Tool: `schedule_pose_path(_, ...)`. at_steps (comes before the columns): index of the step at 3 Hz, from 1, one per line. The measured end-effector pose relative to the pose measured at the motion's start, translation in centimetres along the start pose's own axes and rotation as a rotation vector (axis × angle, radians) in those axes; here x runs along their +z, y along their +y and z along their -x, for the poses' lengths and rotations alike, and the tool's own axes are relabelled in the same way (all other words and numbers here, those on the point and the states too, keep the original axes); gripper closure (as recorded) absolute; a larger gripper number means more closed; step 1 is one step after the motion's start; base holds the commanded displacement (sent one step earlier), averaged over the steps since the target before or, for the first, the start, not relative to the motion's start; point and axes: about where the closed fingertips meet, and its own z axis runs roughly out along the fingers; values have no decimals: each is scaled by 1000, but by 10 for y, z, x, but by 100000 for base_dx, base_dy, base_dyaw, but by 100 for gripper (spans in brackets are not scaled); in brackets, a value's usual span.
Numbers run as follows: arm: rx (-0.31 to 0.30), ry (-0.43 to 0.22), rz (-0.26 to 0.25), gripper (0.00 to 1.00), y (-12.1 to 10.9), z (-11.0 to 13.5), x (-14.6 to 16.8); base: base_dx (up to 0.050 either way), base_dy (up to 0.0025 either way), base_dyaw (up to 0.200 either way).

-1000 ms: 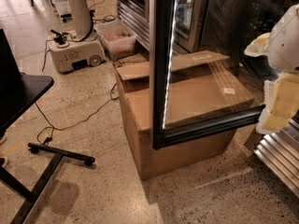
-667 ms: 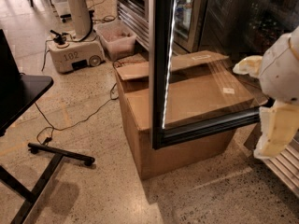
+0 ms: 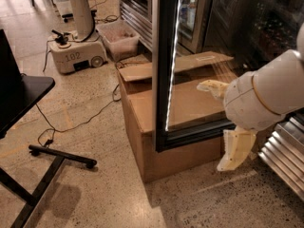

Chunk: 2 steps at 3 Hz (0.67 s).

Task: Close left fridge door

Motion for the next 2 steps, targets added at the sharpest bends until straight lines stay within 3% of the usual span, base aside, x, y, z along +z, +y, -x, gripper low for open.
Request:
schedule_pose_path(1, -46, -187, 28, 0, -16, 26, 26, 0, 0, 0)
schedule_pose_path(2, -71, -346, 119, 0, -13, 64, 44, 0, 0, 0)
